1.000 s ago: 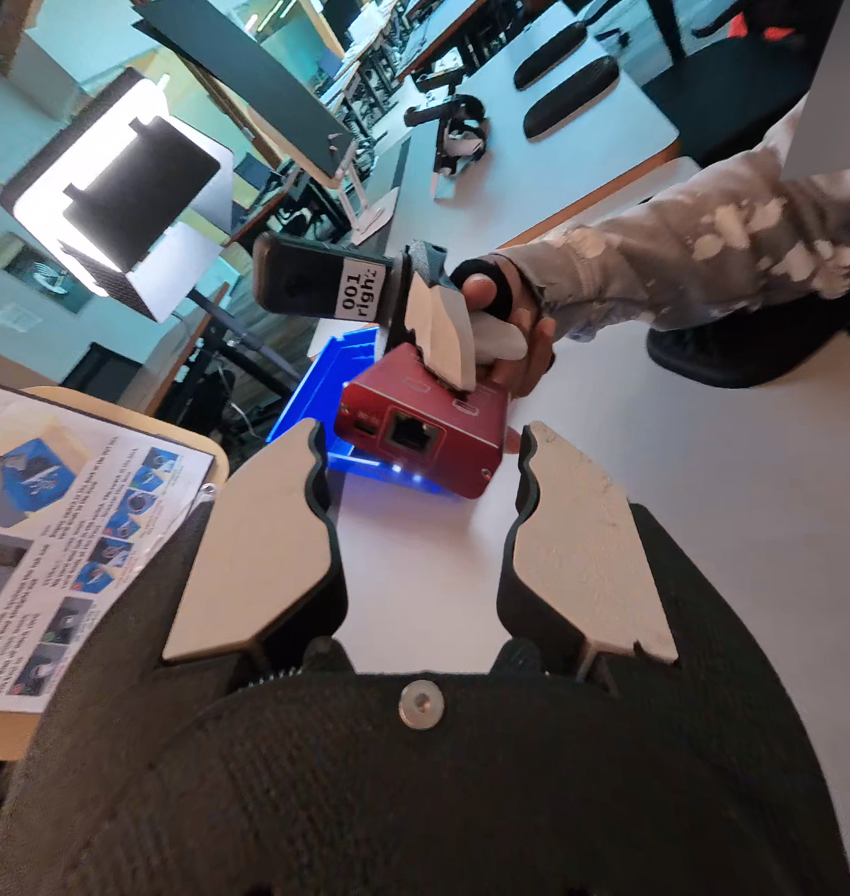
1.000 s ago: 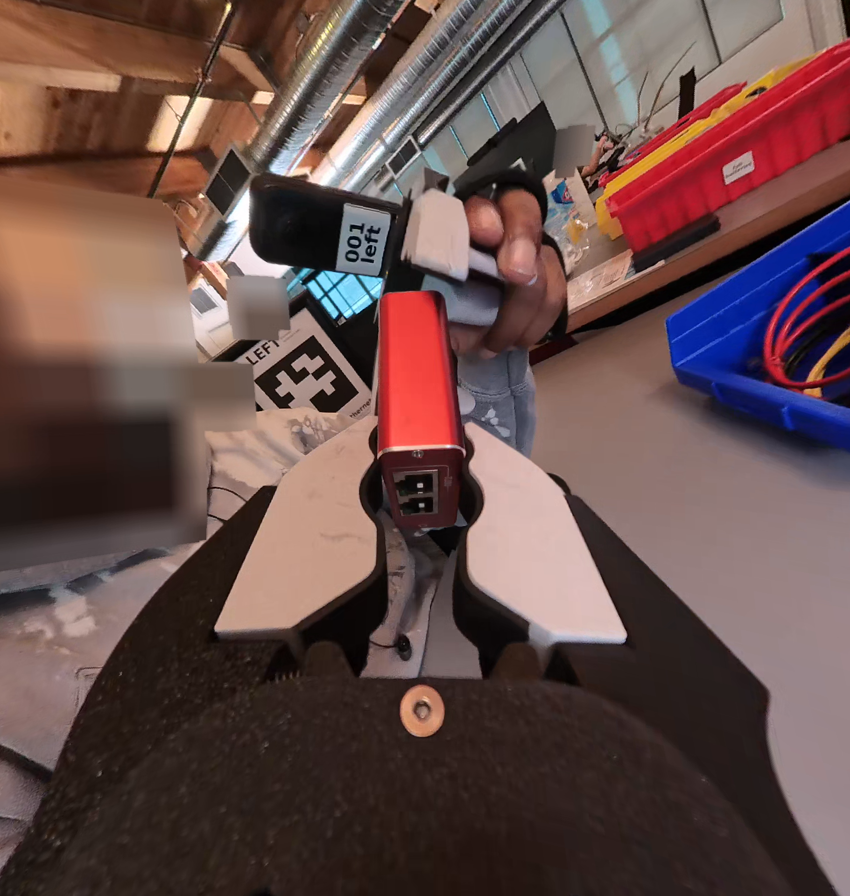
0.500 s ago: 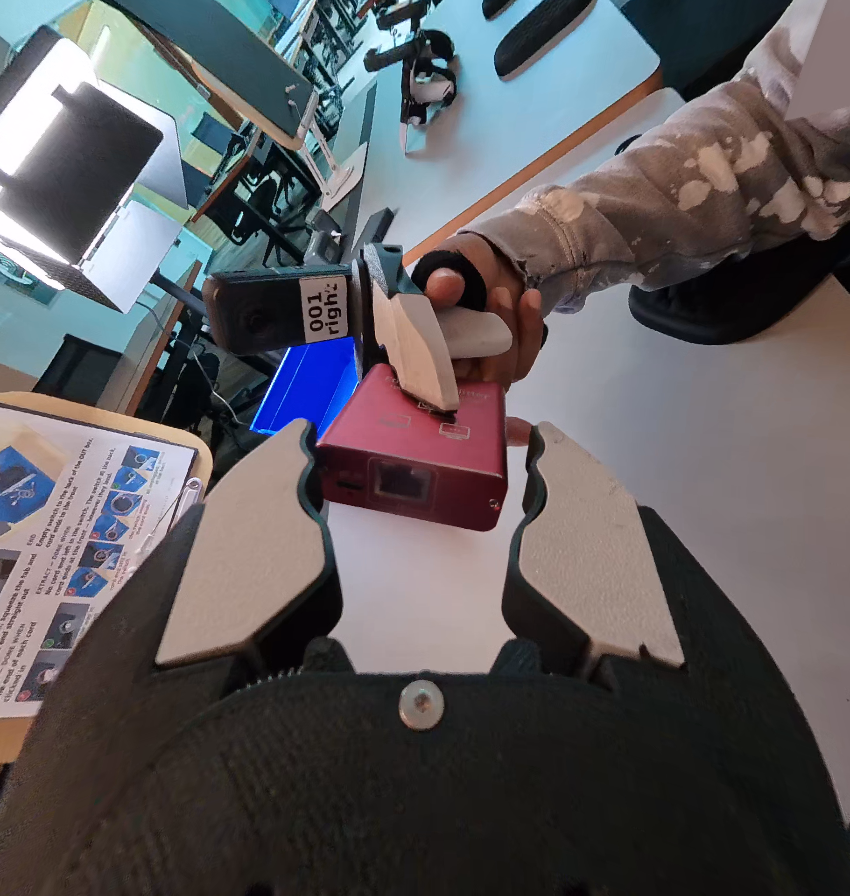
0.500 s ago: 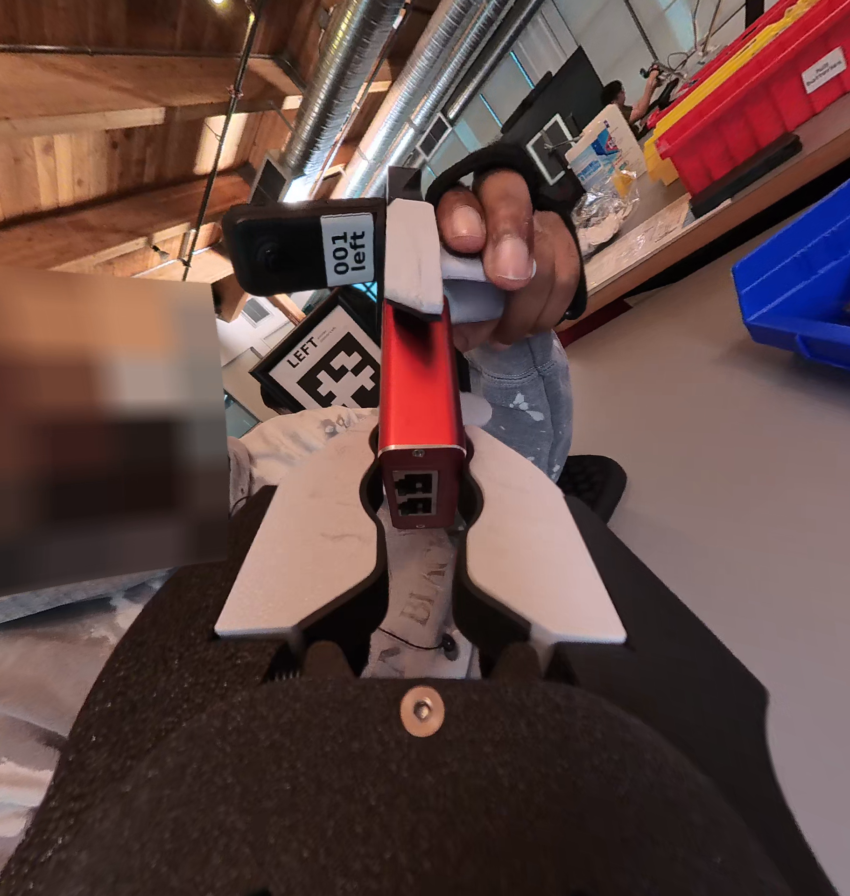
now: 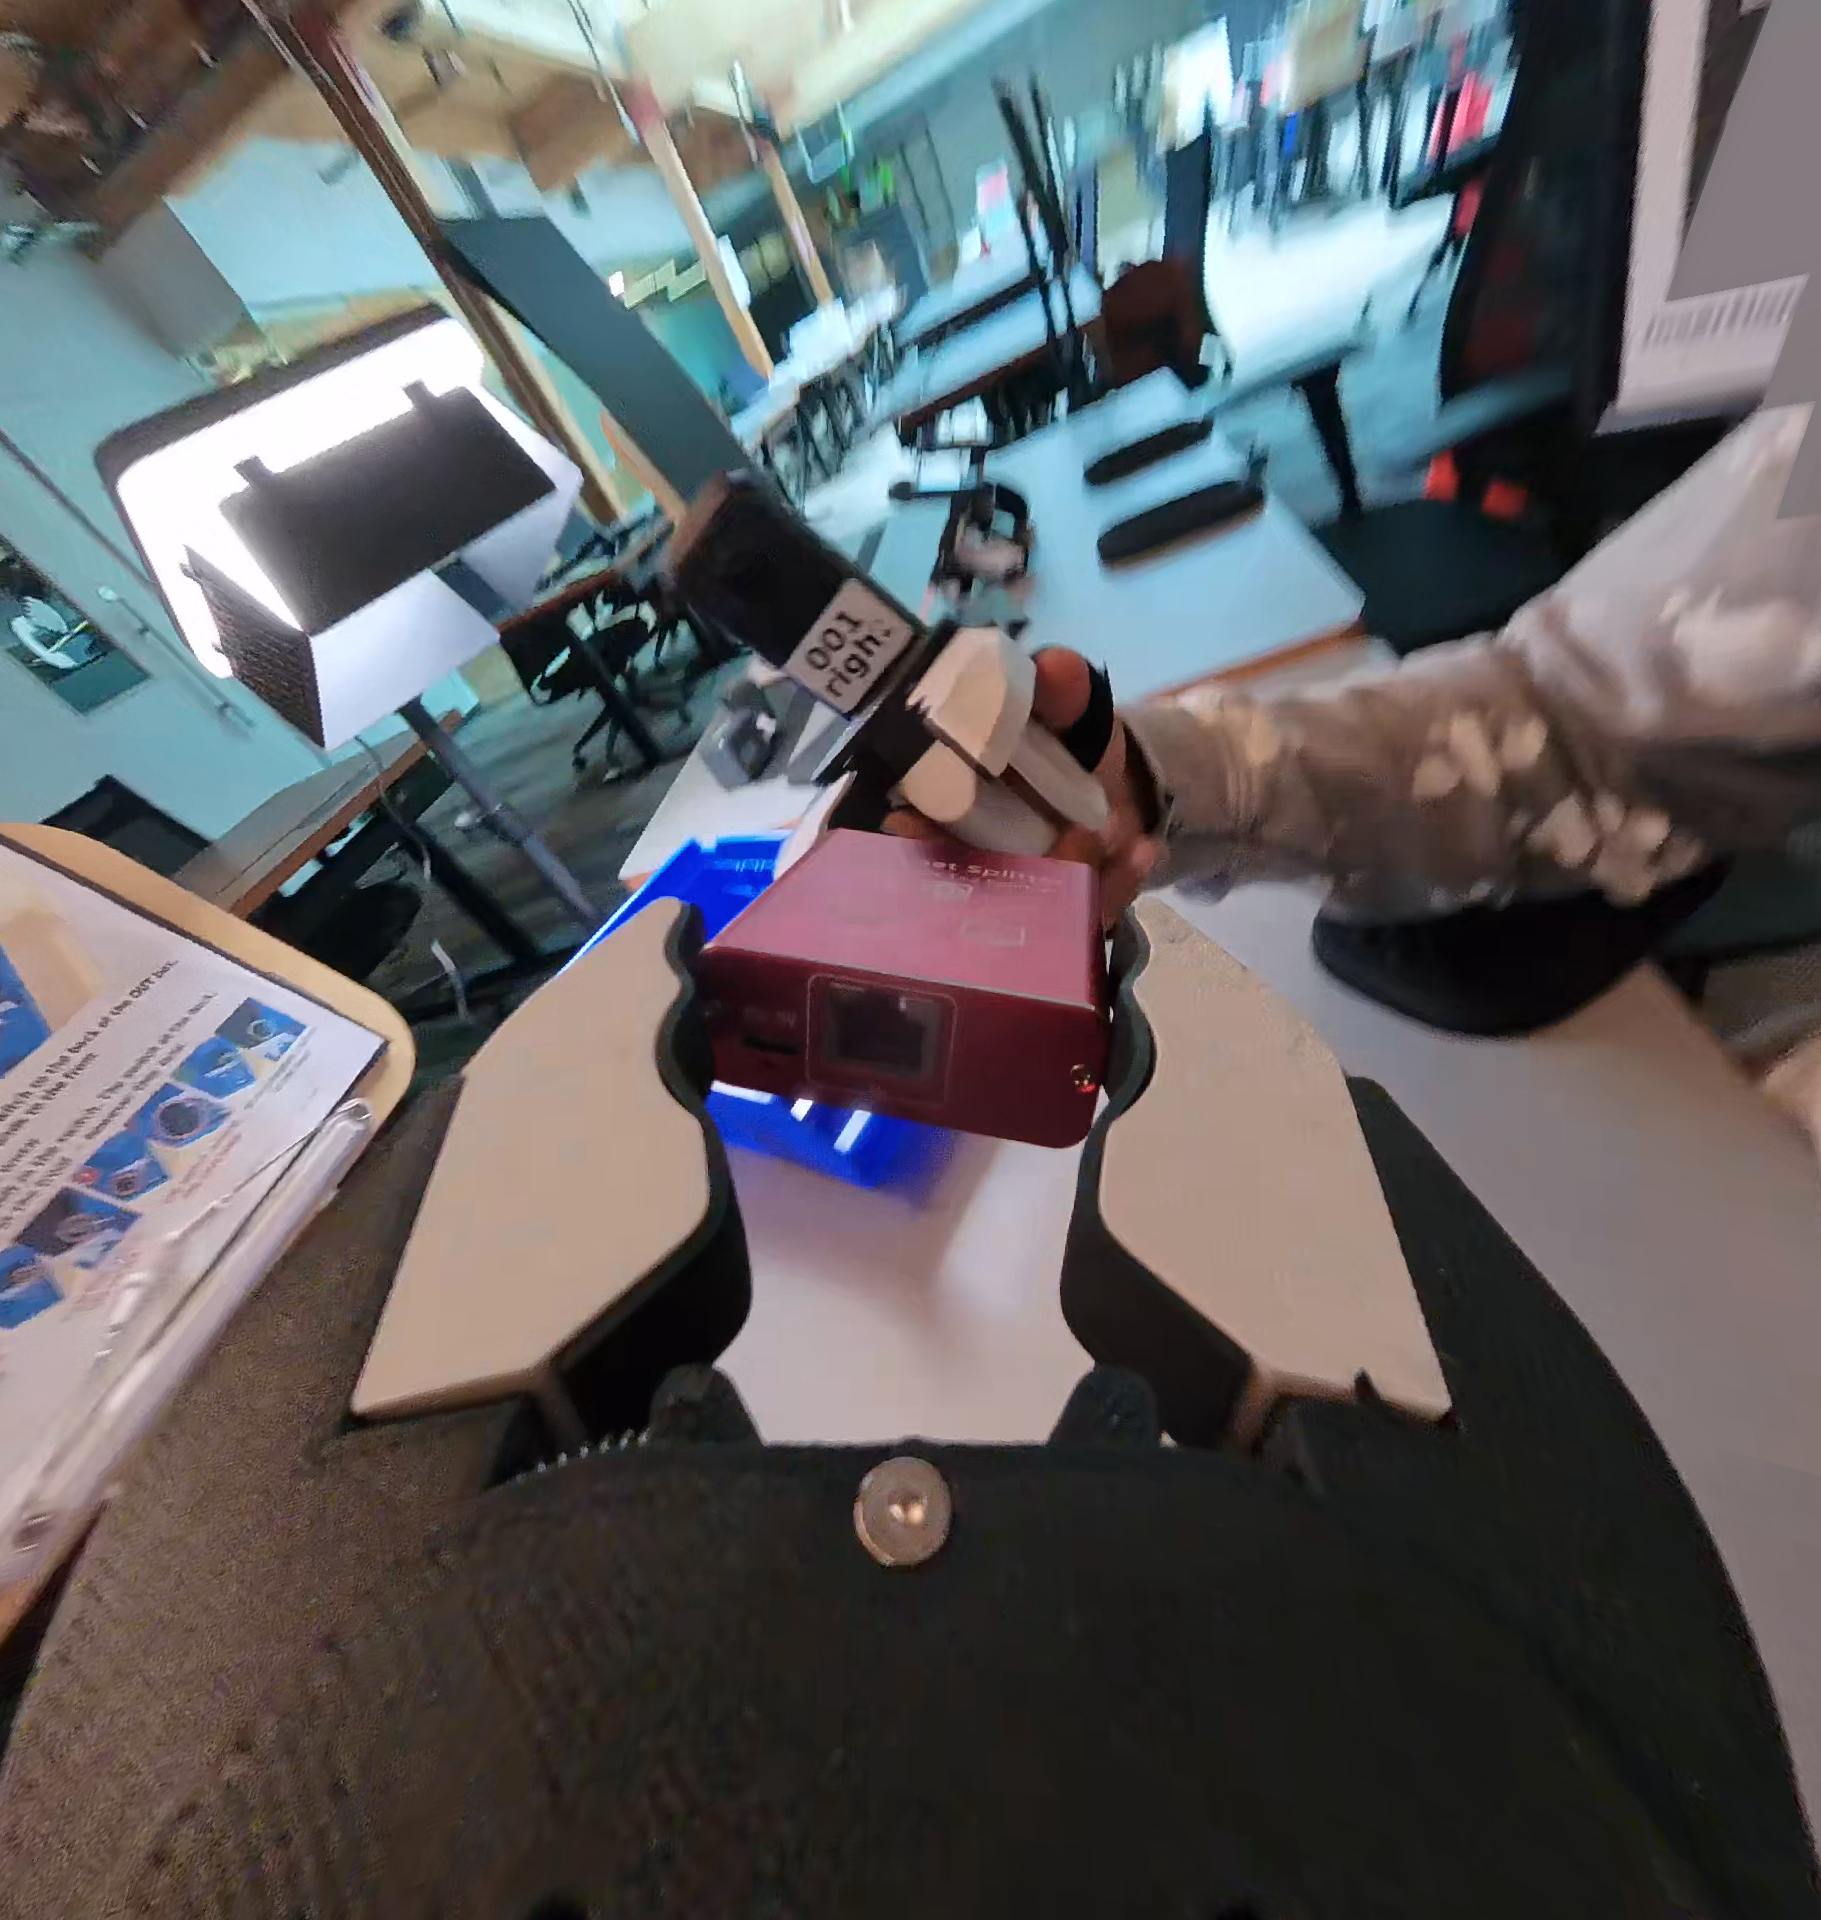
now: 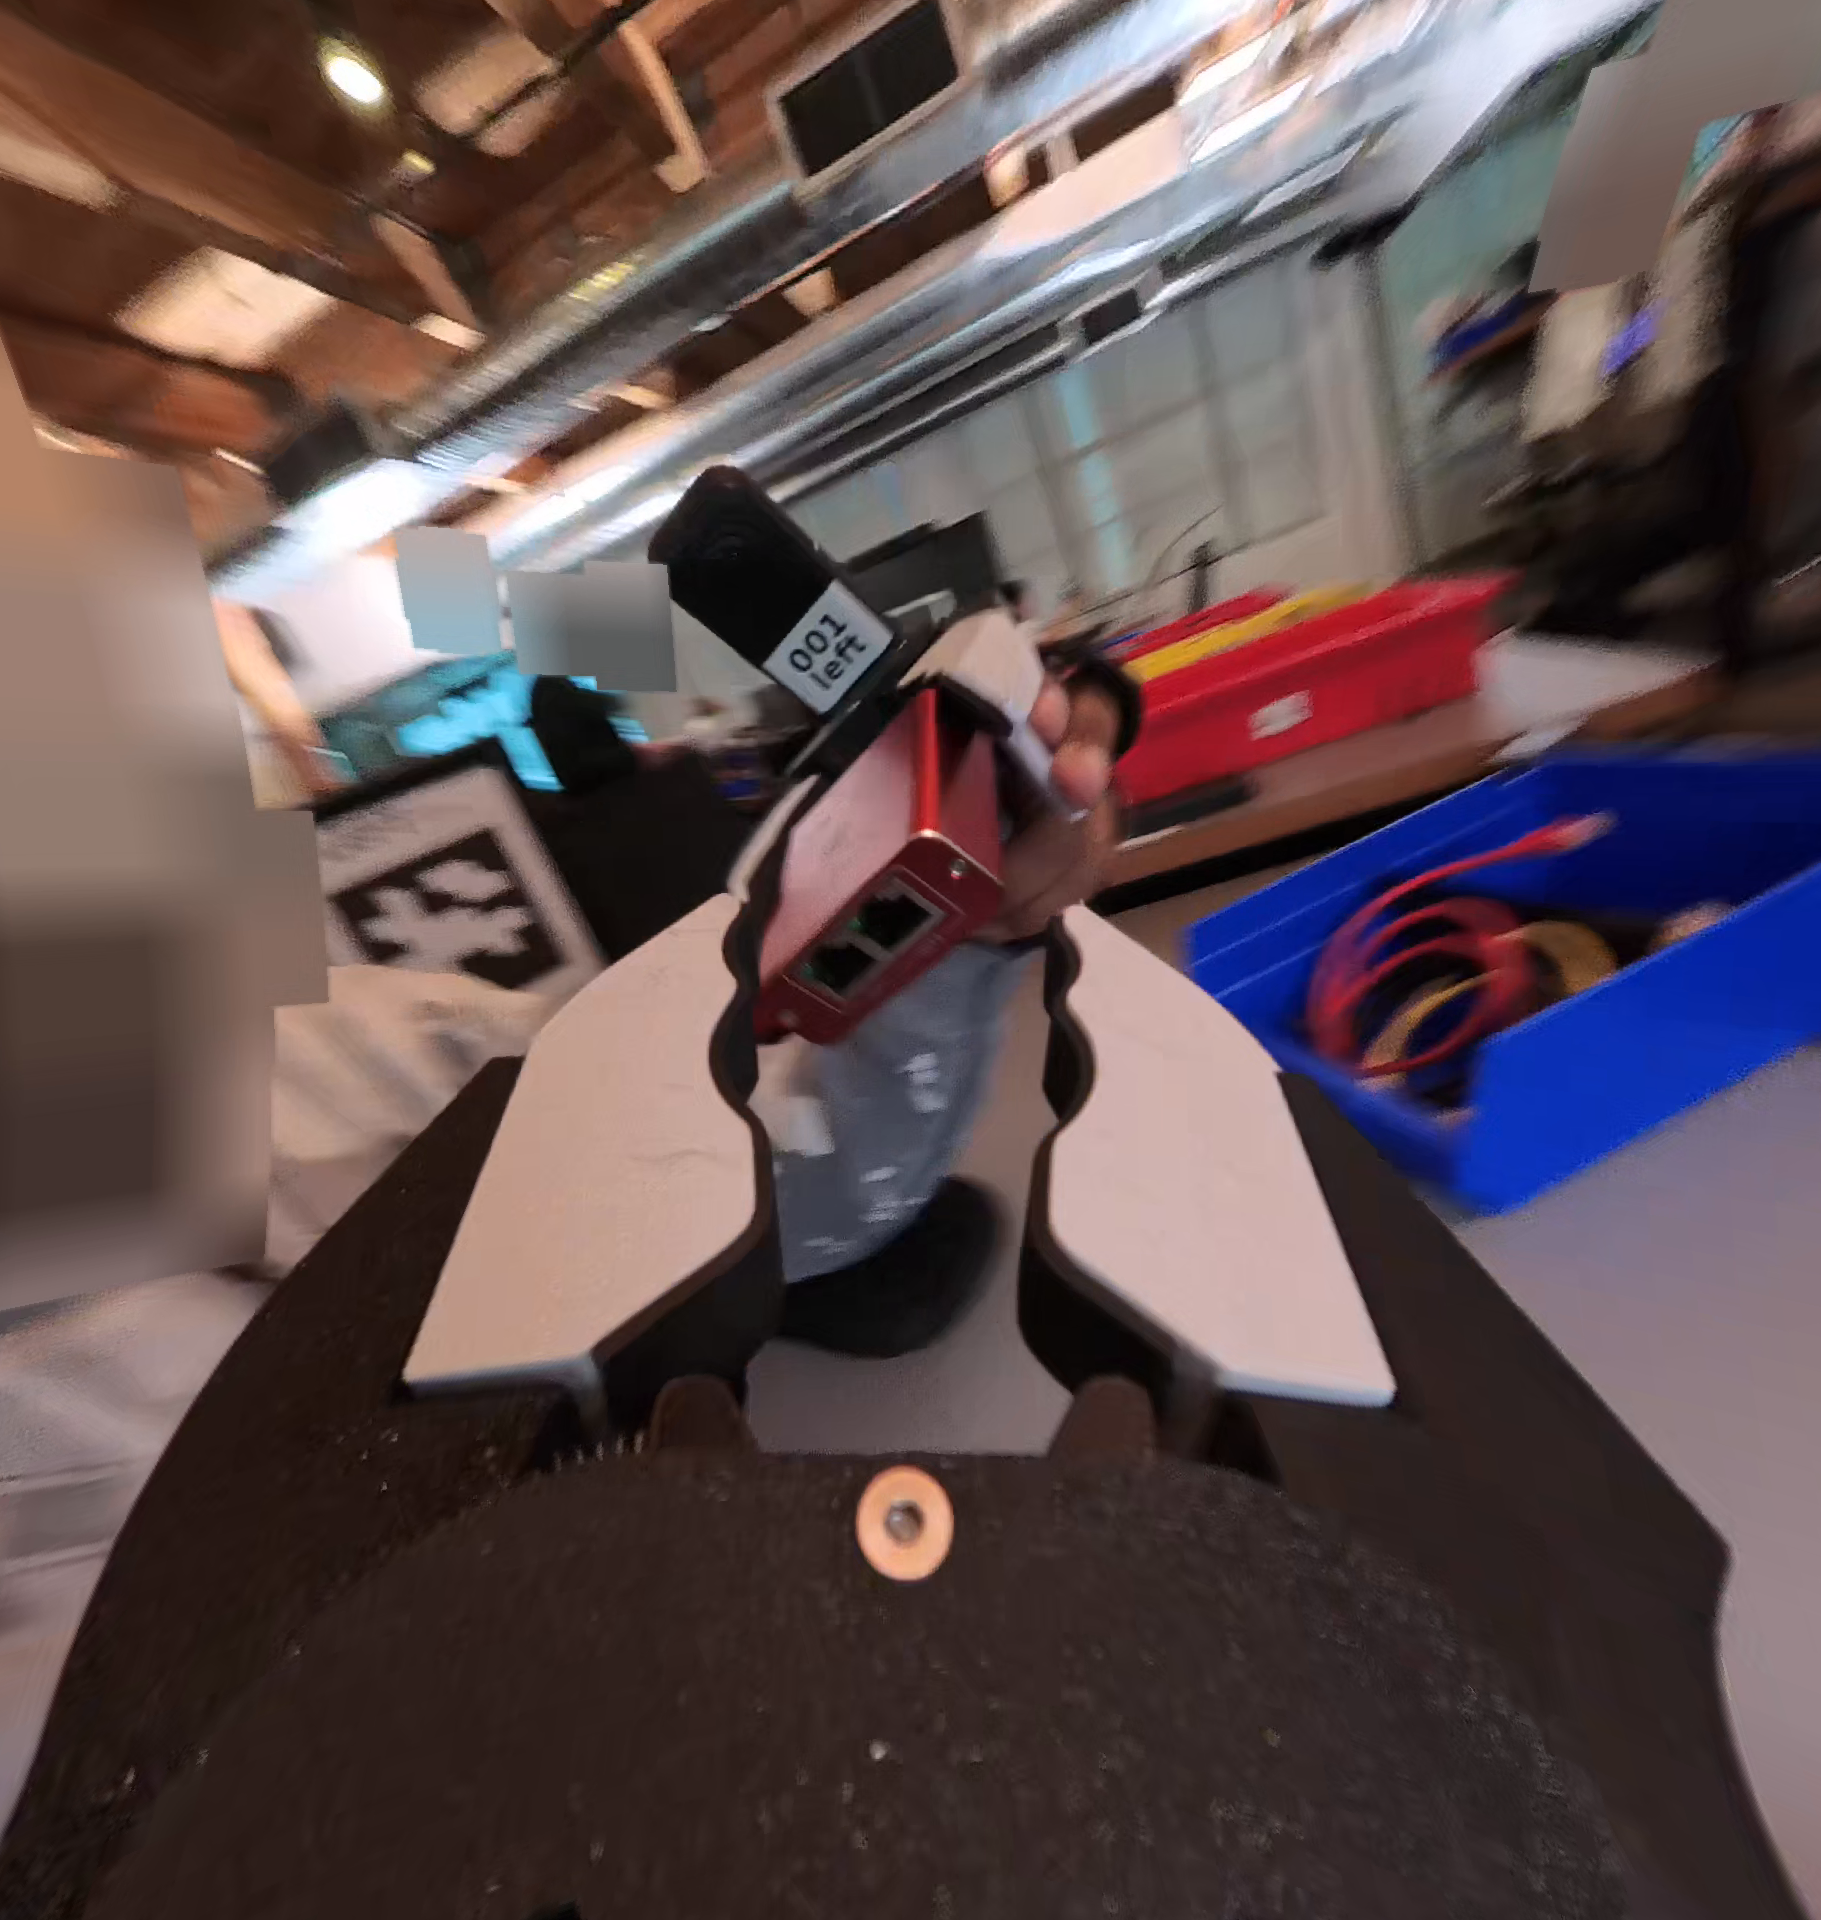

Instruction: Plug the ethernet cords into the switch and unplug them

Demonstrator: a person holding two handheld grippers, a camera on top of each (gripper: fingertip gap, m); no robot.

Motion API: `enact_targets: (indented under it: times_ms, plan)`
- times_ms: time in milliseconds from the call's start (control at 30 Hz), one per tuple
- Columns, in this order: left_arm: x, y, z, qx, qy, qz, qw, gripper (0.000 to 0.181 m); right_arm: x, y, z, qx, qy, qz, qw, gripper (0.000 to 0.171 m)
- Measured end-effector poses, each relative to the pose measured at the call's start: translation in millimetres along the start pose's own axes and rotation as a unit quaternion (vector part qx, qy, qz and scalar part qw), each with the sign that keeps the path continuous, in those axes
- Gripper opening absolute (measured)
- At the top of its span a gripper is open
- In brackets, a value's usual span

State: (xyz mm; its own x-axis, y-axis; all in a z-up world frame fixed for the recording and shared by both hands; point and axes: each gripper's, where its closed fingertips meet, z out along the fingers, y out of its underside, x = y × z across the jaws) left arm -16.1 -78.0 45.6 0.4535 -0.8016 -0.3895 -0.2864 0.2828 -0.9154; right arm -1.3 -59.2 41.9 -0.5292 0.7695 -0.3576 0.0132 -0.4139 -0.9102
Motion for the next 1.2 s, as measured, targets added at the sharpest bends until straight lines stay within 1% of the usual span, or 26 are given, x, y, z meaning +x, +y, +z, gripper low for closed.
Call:
enact_targets:
  times_ms: [33,100,167,233,300,400,433,533,567,633,667,700,800,833,933,1000,1033,1067,1133,1200]
  plan:
    - [-5.3,-4.8,-5.8,0.025,0.001,-0.027,0.999,0.075,2.4,-8.7,-6.0,0.009,0.044,-0.066,0.997,0.053]
    - [-19.1,-10.1,-14.7,0.062,-0.008,-0.081,0.995,0.075,5.0,-20.6,-15.6,0.005,0.131,-0.201,0.971,0.053]
    - [-32.4,-11.1,-18.5,0.091,-0.016,-0.140,0.986,0.075,8.5,-25.1,-19.7,-0.022,0.208,-0.323,0.923,0.057]
    - [-46.3,-6.6,-17.0,0.113,-0.027,-0.209,0.971,0.075,9.5,-25.4,-17.9,-0.049,0.262,-0.428,0.864,0.058]
    - [-49.9,0.7,-10.8,0.128,-0.006,-0.269,0.955,0.074,11.9,-19.4,-12.0,-0.084,0.294,-0.513,0.802,0.061]
    - [-44.0,13.0,6.7,0.121,0.035,-0.331,0.935,0.074,21.8,-7.6,-6.8,-0.133,0.326,-0.613,0.708,0.062]
    - [-41.0,16.4,13.4,0.115,0.042,-0.342,0.932,0.074,23.1,-4.0,-4.9,-0.137,0.324,-0.633,0.689,0.061]
    - [-26.7,22.9,32.9,0.094,0.076,-0.372,0.920,0.074,29.2,7.4,-1.8,-0.159,0.314,-0.653,0.670,0.056]
    - [-22.8,23.6,38.1,0.091,0.086,-0.384,0.915,0.074,33.1,10.2,-2.6,-0.171,0.319,-0.661,0.657,0.052]
    - [-18.6,29.6,47.4,0.071,0.084,-0.395,0.912,0.074,33.2,12.3,-3.2,-0.175,0.320,-0.688,0.627,0.037]
    - [-18.1,31.7,50.0,0.065,0.080,-0.399,0.911,0.074,33.1,14.4,-3.2,-0.180,0.317,-0.694,0.621,0.028]
    - [-18.7,32.0,50.9,0.064,0.077,-0.406,0.909,0.074,34.0,15.7,-3.4,-0.185,0.317,-0.690,0.624,0.028]
    - [-16.6,29.3,50.5,0.059,0.078,-0.403,0.910,0.075,30.8,14.6,-3.9,-0.177,0.309,-0.670,0.651,0.028]
    - [-15.4,25.6,48.7,0.064,0.081,-0.391,0.915,0.074,27.9,12.1,-4.1,-0.162,0.305,-0.653,0.674,0.028]
    - [-12.0,17.6,40.8,0.064,0.076,-0.327,0.940,0.071,13.1,0.8,-5.8,-0.089,0.265,-0.562,0.778,0.028]
    - [-9.3,12.5,34.2,0.057,0.063,-0.266,0.960,0.068,1.4,-11.7,-10.4,-0.032,0.234,-0.503,0.832,0.028]
    - [-8.5,9.5,31.3,0.056,0.056,-0.241,0.967,0.066,-2.5,-14.0,-12.0,-0.020,0.215,-0.474,0.854,0.028]
    - [-8.7,7.2,29.4,0.055,0.046,-0.222,0.972,0.064,-5.4,-14.8,-12.9,-0.015,0.200,-0.452,0.869,0.028]
    - [-8.4,4.5,28.0,0.051,0.032,-0.193,0.979,0.058,-10.7,-13.3,-11.1,-0.012,0.173,-0.425,0.889,0.028]
    - [-3.7,3.9,28.7,0.046,0.033,-0.165,0.985,0.049,-18.3,-10.4,-6.1,-0.007,0.139,-0.393,0.909,0.028]
